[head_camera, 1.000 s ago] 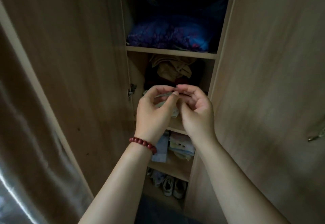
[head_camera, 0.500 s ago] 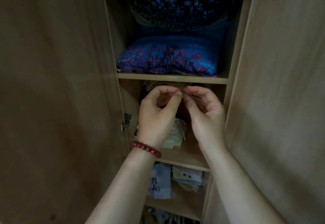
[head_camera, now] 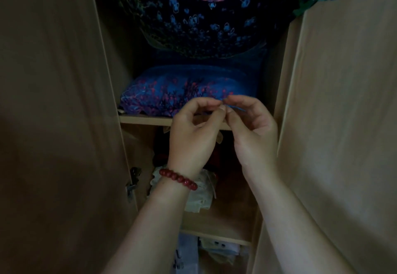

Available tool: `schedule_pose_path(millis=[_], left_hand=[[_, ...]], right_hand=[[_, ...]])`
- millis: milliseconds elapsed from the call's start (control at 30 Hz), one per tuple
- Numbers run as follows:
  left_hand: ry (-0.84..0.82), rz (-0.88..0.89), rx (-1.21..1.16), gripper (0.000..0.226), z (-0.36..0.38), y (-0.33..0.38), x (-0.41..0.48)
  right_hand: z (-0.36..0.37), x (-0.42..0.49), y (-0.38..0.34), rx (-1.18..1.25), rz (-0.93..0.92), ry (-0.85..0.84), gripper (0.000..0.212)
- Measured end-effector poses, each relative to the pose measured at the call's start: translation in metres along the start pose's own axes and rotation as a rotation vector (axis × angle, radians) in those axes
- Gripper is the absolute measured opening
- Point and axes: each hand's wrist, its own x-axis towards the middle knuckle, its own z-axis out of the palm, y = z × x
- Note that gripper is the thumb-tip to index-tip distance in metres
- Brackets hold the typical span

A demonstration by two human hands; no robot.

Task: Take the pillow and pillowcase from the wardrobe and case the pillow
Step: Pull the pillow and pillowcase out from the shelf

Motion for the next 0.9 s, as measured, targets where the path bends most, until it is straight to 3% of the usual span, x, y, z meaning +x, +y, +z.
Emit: schedule_pose_path(millis=[600,900], left_hand=[[-0.063,0.137,-0.052,0.008,0.030,0.059,0.064],[-0.076,0.267,-0.077,0.003,0.023,0.091,0.094]], right_hand=[[0.008,0.072,-0.050,0.021,-0.068,0.015,0.019],[0.029,0.101,-0.084,-0.032,-0.194,-0.115,0.018]])
